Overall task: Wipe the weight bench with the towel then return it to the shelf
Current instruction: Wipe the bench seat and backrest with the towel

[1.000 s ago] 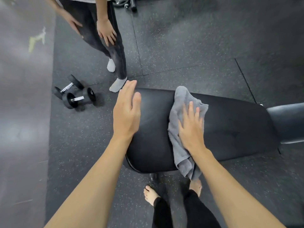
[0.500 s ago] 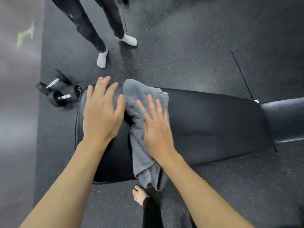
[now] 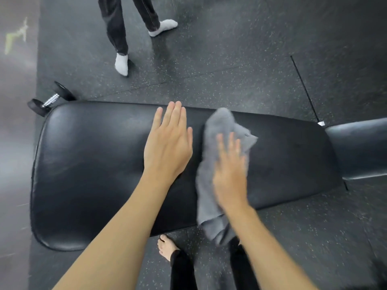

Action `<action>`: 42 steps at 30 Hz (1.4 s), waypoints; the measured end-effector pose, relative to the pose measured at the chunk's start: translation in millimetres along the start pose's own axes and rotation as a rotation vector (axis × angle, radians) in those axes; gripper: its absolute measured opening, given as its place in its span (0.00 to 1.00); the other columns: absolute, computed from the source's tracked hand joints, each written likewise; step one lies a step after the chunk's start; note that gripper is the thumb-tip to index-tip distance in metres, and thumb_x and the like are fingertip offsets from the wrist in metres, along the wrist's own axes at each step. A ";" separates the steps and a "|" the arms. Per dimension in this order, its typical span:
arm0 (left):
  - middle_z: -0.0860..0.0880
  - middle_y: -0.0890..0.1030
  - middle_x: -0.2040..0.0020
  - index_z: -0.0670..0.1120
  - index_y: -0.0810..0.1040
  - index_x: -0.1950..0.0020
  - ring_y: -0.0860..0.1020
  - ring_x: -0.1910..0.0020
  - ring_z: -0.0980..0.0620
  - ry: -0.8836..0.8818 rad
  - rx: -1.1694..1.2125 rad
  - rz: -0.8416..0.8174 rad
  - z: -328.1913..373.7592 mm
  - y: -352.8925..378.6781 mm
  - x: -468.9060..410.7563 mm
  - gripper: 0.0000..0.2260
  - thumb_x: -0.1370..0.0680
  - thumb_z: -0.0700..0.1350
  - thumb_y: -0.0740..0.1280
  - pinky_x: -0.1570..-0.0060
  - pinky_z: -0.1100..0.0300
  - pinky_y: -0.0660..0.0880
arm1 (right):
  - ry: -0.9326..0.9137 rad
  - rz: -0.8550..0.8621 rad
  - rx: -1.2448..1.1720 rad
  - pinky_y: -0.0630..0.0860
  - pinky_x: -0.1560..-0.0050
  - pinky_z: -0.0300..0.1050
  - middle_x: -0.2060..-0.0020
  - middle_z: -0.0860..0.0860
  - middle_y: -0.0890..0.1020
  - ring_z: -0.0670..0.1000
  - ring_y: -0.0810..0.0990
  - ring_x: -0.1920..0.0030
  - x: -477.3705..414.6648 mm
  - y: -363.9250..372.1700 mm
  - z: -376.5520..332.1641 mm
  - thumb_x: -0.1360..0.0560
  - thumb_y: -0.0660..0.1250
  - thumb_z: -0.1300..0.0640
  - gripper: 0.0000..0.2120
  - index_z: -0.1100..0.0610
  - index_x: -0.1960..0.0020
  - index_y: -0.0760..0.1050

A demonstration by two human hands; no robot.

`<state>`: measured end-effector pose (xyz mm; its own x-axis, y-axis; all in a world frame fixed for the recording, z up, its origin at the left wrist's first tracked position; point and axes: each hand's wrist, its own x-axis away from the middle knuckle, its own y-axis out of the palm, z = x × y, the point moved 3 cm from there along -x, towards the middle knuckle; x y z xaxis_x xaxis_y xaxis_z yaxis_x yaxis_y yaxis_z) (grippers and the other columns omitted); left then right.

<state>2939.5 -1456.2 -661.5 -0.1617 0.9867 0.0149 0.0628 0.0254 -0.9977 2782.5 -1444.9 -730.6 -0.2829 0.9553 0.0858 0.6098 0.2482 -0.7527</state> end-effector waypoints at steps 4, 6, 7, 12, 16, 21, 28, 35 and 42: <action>0.42 0.73 0.25 0.37 0.72 0.27 0.69 0.23 0.45 -0.059 0.340 0.111 -0.2 -4.3 -4.8 0.21 0.16 0.41 0.53 0.21 0.55 0.56 | -0.201 -0.168 -0.115 0.41 0.19 0.55 0.17 0.50 0.47 0.52 0.40 0.18 37.2 7.8 -61.8 0.19 0.49 0.53 0.31 0.50 0.17 0.48; 0.45 0.73 0.24 0.39 0.73 0.26 0.67 0.22 0.49 -0.083 0.389 0.088 -0.9 -5.5 -4.9 0.20 0.16 0.44 0.54 0.20 0.57 0.53 | -0.273 -0.215 -0.030 0.44 0.19 0.56 0.17 0.49 0.47 0.52 0.40 0.18 33.3 1.8 -38.5 0.20 0.48 0.53 0.31 0.47 0.18 0.47; 0.45 0.73 0.24 0.40 0.73 0.27 0.67 0.22 0.49 -0.075 0.356 0.085 -0.4 -4.9 -5.1 0.21 0.17 0.46 0.55 0.20 0.55 0.54 | -0.275 -0.222 -0.024 0.45 0.19 0.58 0.17 0.48 0.47 0.51 0.41 0.18 27.7 -4.5 -21.3 0.21 0.47 0.53 0.31 0.45 0.19 0.45; 0.44 0.71 0.23 0.40 0.72 0.26 0.66 0.21 0.46 -0.003 0.100 0.017 4.9 1.1 -4.0 0.24 0.18 0.52 0.56 0.21 0.48 0.57 | -0.019 -0.113 -0.121 0.46 0.19 0.58 0.19 0.43 0.47 0.48 0.42 0.18 5.9 -32.8 84.6 0.22 0.45 0.63 0.38 0.34 0.23 0.33; 0.42 0.65 0.20 0.40 0.66 0.22 0.62 0.20 0.43 0.031 -0.098 -0.018 10.6 6.3 -1.4 0.27 0.16 0.53 0.50 0.21 0.43 0.56 | 0.253 -0.096 -0.070 0.49 0.21 0.64 0.17 0.53 0.49 0.58 0.45 0.18 -34.6 -51.0 174.0 0.22 0.49 0.71 0.34 0.57 0.18 0.48; 0.39 0.63 0.20 0.39 0.64 0.21 0.60 0.19 0.41 0.019 -0.131 -0.003 12.0 7.1 0.8 0.27 0.16 0.53 0.48 0.21 0.42 0.55 | 0.341 -0.056 0.083 0.53 0.25 0.68 0.18 0.55 0.52 0.62 0.53 0.20 -51.5 -51.1 189.3 0.17 0.46 0.53 0.27 0.54 0.18 0.55; 0.44 0.75 0.27 0.39 0.76 0.31 0.69 0.24 0.46 -0.022 0.200 0.108 7.8 2.2 -1.3 0.17 0.17 0.42 0.57 0.22 0.54 0.60 | -0.125 -0.176 -0.009 0.42 0.20 0.61 0.17 0.54 0.46 0.57 0.40 0.18 22.8 -12.2 7.0 0.22 0.49 0.45 0.33 0.48 0.17 0.50; 0.45 0.78 0.30 0.40 0.78 0.33 0.71 0.25 0.49 -0.229 0.494 0.161 3.6 -10.4 7.6 0.14 0.17 0.40 0.61 0.23 0.52 0.62 | -0.325 -0.270 0.007 0.44 0.20 0.55 0.17 0.45 0.47 0.51 0.41 0.18 5.0 -13.9 8.1 0.19 0.44 0.48 0.29 0.43 0.18 0.51; 0.39 0.62 0.19 0.41 0.65 0.21 0.58 0.19 0.40 -0.073 -0.105 -0.039 40.1 15.8 10.7 0.28 0.17 0.56 0.53 0.21 0.39 0.54 | 0.112 -0.183 0.001 0.47 0.20 0.63 0.17 0.52 0.49 0.58 0.45 0.18 -55.6 -49.5 176.6 0.16 0.49 0.60 0.28 0.51 0.20 0.43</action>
<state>2899.3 -1451.7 -679.8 -0.2371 0.9704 0.0450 0.1572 0.0841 -0.9840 2637.3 -1538.7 -813.3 -0.3053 0.9060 0.2932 0.5551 0.4195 -0.7182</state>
